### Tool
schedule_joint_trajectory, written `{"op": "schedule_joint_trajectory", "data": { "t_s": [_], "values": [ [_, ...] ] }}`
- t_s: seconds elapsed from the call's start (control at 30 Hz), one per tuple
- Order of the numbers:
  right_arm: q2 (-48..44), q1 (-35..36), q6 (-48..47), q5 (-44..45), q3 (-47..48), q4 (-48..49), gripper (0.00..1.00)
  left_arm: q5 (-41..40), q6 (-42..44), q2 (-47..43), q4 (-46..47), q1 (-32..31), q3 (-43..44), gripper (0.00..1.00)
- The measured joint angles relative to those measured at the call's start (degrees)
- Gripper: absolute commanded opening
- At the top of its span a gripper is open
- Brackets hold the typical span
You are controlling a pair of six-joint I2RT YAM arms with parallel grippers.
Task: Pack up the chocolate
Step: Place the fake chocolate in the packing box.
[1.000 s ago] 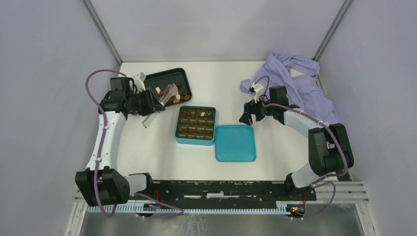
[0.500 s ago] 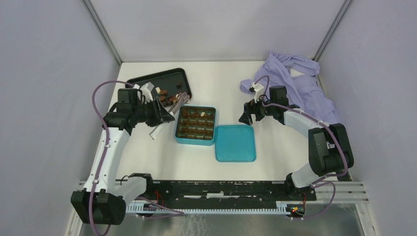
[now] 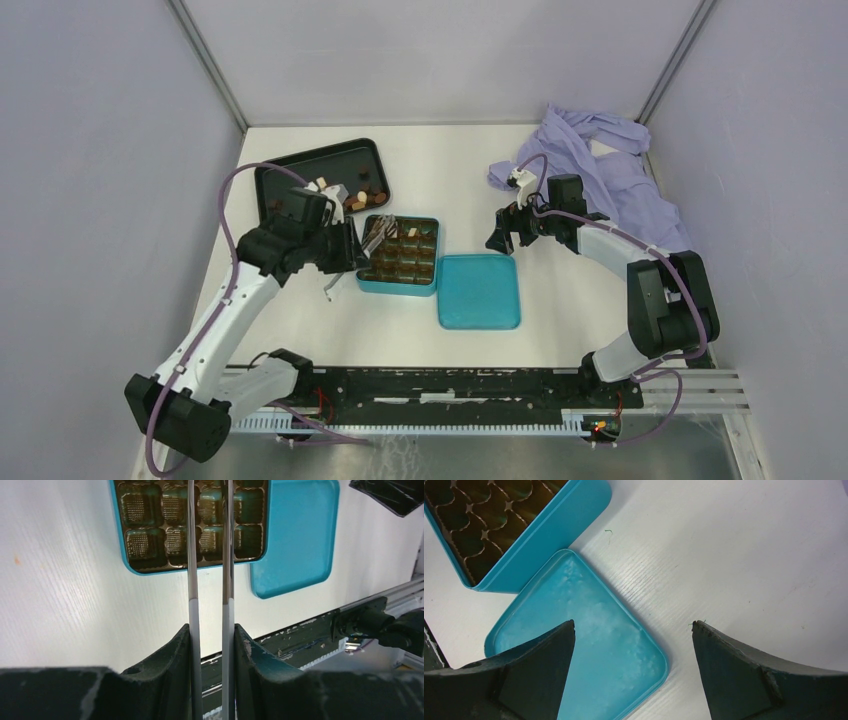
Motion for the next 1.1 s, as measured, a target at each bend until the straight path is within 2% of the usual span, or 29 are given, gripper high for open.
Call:
{"op": "schedule_joint_trajectory", "data": {
  "t_s": [0.23,0.5,0.67,0.83,1.1],
  "values": [
    [0.0,0.0,0.0,0.0,0.0,0.0,0.93,-7.2,-1.4,0.7,-2.4,-2.9,0.6,0.02],
    [0.0,0.0,0.0,0.0,0.0,0.0,0.93,-11.6,-1.5,3.1,-2.9,-3.7,0.8,0.04],
    [0.0,0.0,0.0,0.0,0.0,0.0,0.93,-12.7,-1.5,4.2,-2.9,-3.8,0.8,0.08],
    [0.0,0.0,0.0,0.0,0.0,0.0,0.93,-12.9,-1.5,4.2,-2.9,-3.9,0.8,0.17],
    [0.0,0.0,0.0,0.0,0.0,0.0,0.93,-12.9,-1.5,4.5,-2.9,-4.0,0.8,0.26]
  ]
}}
